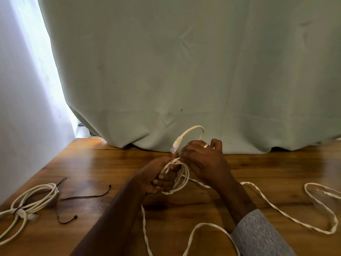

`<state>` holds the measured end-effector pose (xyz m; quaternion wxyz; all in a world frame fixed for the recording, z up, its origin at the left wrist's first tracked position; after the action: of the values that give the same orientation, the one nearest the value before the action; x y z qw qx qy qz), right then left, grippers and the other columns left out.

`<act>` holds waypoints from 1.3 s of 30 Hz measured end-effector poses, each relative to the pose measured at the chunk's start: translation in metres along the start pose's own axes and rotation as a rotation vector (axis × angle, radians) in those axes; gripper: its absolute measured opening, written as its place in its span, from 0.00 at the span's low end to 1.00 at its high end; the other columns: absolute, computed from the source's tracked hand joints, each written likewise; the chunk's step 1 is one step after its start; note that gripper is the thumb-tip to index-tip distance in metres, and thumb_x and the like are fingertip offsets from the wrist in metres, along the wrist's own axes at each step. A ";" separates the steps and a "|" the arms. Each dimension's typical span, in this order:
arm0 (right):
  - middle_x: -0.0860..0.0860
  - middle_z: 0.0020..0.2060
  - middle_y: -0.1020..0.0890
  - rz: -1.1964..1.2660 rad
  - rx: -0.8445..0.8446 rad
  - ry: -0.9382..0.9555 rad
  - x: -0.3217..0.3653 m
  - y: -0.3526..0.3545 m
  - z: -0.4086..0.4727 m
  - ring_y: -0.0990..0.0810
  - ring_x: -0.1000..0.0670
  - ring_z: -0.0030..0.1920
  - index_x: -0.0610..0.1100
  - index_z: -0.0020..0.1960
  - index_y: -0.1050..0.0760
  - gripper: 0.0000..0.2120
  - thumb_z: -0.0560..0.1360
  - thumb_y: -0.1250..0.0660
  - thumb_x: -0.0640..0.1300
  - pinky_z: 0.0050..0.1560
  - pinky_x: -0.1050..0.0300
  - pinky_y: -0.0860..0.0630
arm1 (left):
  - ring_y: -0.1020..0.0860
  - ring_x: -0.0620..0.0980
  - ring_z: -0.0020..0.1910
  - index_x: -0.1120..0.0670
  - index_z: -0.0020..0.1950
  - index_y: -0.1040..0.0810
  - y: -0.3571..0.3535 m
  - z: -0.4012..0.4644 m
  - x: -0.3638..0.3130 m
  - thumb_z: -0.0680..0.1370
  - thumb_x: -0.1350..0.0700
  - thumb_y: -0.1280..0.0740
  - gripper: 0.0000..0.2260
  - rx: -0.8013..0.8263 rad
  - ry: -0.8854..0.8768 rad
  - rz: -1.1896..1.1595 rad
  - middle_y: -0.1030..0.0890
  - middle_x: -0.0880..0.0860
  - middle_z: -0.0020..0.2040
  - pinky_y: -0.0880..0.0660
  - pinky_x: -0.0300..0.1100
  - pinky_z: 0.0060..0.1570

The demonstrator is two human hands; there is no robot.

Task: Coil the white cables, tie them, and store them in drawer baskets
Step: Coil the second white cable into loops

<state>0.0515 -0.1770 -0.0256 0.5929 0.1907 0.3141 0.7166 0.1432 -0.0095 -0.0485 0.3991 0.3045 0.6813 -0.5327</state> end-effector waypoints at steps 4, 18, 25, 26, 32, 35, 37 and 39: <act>0.58 0.50 0.16 -0.014 -0.014 -0.050 -0.002 -0.001 -0.002 0.19 0.54 0.55 0.56 0.55 0.20 0.15 0.82 0.44 0.57 0.64 0.46 0.43 | 0.34 0.43 0.14 0.54 0.37 0.29 0.001 -0.001 -0.002 0.81 0.39 0.44 0.22 0.156 0.004 -0.072 0.32 0.49 0.20 0.40 0.31 0.16; 0.53 0.42 0.19 0.372 -0.061 -0.133 0.001 0.003 0.005 0.22 0.54 0.39 0.46 0.51 0.22 0.21 0.84 0.46 0.58 0.39 0.56 0.26 | 0.39 0.41 0.17 0.55 0.44 0.30 -0.009 -0.013 -0.005 0.83 0.48 0.38 0.13 0.397 -0.112 -0.009 0.36 0.46 0.24 0.42 0.36 0.20; 0.54 0.45 0.19 0.528 -0.152 -0.270 0.004 0.003 0.008 0.21 0.55 0.44 0.46 0.54 0.22 0.06 0.83 0.38 0.46 0.42 0.62 0.24 | 0.44 0.41 0.16 0.62 0.53 0.24 -0.012 -0.014 -0.013 0.85 0.46 0.44 0.20 0.429 -0.255 -0.143 0.34 0.47 0.24 0.37 0.35 0.21; 0.55 0.45 0.19 0.555 -0.151 -0.311 0.006 0.002 0.009 0.20 0.55 0.44 0.46 0.55 0.22 0.06 0.83 0.37 0.45 0.43 0.63 0.24 | 0.44 0.41 0.16 0.64 0.56 0.24 -0.012 -0.014 -0.013 0.85 0.45 0.44 0.22 0.423 -0.277 -0.152 0.35 0.47 0.24 0.36 0.34 0.21; 0.53 0.47 0.15 0.677 -0.041 -0.438 0.018 -0.014 0.010 0.17 0.56 0.47 0.45 0.57 0.20 0.14 0.83 0.40 0.51 0.47 0.52 0.19 | 0.41 0.42 0.17 0.69 0.67 0.31 -0.009 -0.008 -0.013 0.84 0.46 0.41 0.26 0.325 -0.377 -0.263 0.33 0.49 0.23 0.38 0.35 0.21; 0.54 0.46 0.15 0.720 0.011 -0.466 0.023 -0.017 0.009 0.17 0.60 0.44 0.45 0.58 0.19 0.16 0.82 0.42 0.51 0.43 0.59 0.20 | 0.38 0.42 0.19 0.70 0.69 0.31 -0.008 -0.007 -0.012 0.84 0.45 0.40 0.29 0.279 -0.436 -0.255 0.36 0.48 0.24 0.39 0.34 0.22; 0.55 0.46 0.15 0.749 0.050 -0.482 0.026 -0.016 0.009 0.18 0.62 0.43 0.46 0.59 0.19 0.12 0.84 0.41 0.43 0.43 0.64 0.22 | 0.38 0.42 0.20 0.71 0.70 0.32 -0.008 -0.007 -0.014 0.84 0.45 0.41 0.29 0.246 -0.482 -0.249 0.36 0.48 0.25 0.39 0.35 0.23; 0.59 0.40 0.16 0.809 0.125 -0.524 0.030 -0.013 0.009 0.18 0.61 0.38 0.48 0.56 0.19 0.14 0.84 0.42 0.38 0.38 0.66 0.23 | 0.36 0.42 0.21 0.71 0.71 0.34 -0.007 -0.007 -0.014 0.84 0.48 0.40 0.28 0.190 -0.520 -0.250 0.33 0.49 0.26 0.37 0.35 0.24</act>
<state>0.0605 -0.1447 -0.0307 0.3132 0.5069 0.0972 0.7972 0.1428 -0.0044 -0.0317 0.4615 0.1077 0.5355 -0.6990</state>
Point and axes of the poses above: each hand's wrist, its own z-axis towards the middle knuckle, its own y-axis out of the back of the hand, x = y × z, the point moved 1 cm from there along z, towards the middle knuckle
